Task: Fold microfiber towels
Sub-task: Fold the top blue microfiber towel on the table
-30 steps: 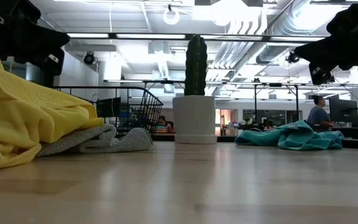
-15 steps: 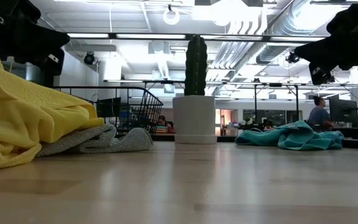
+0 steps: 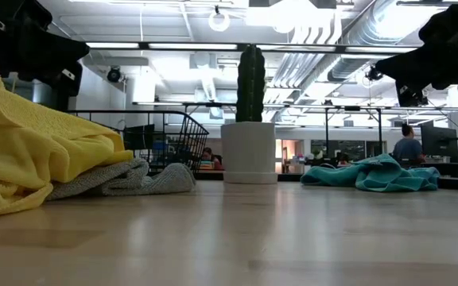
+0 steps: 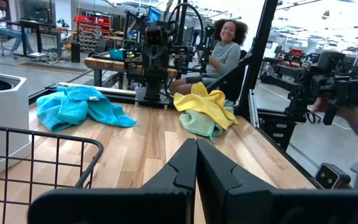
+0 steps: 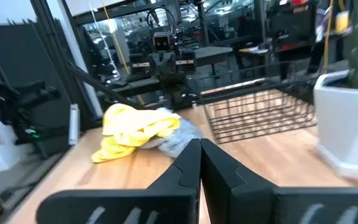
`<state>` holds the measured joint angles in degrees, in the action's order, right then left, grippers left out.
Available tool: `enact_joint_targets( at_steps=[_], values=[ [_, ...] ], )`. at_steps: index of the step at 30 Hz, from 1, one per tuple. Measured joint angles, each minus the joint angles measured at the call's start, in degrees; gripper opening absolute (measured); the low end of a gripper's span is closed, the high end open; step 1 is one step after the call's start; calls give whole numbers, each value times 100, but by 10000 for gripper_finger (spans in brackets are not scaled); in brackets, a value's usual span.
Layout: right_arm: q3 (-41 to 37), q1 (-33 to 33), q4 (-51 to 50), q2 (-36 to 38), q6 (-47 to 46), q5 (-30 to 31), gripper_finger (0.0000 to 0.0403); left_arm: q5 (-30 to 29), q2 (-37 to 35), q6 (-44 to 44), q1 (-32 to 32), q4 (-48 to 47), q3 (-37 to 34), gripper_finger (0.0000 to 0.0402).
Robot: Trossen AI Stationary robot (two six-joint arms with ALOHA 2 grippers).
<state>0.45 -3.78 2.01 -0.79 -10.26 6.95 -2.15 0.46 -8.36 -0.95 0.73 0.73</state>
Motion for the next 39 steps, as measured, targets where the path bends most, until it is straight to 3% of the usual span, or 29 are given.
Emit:
enact_joint_targets(
  at_steps=[5, 9, 14, 17, 19, 21, 24, 30, 34, 39],
  values=[
    [0, -4, 261, -1, 152, 330, 0, 0, 1, 0, 0, 0, 0, 0],
    [0, 1, 1075, 1, 248, 822, 0, 1, 0, 0, 0, 0, -2, 0],
    [-1, 1, 1984, -23, 665, 904, 0, -74, 1, 0, 0, 167, -2, 0],
    [-1, 3, 2667, -163, 1006, 963, 0, -255, 1, -146, 0, 438, -1, 0],
    [32, 3, 2938, -348, 1209, 1080, 0, -672, 9, -270, -1, 832, -1, 0],
    [210, 3, 2725, -640, 1272, 1507, 2, -1148, 86, -277, 11, 1435, 2, 0],
    [583, 42, 2066, -1225, 1318, 2298, 19, -1221, 321, 28, 17, 1997, 10, 3],
    [1446, 621, 287, -2561, 613, 3352, 105, -1569, 1363, 149, 17, 2005, 575, 35],
    [1892, 1276, -779, -3450, -133, 3255, 160, -1648, 2397, 236, 17, 2005, 1200, 69],
    [2142, 2077, -1362, -4512, -900, 2898, 188, -1648, 3683, 449, 17, 1970, 2007, 110]
  ],
)
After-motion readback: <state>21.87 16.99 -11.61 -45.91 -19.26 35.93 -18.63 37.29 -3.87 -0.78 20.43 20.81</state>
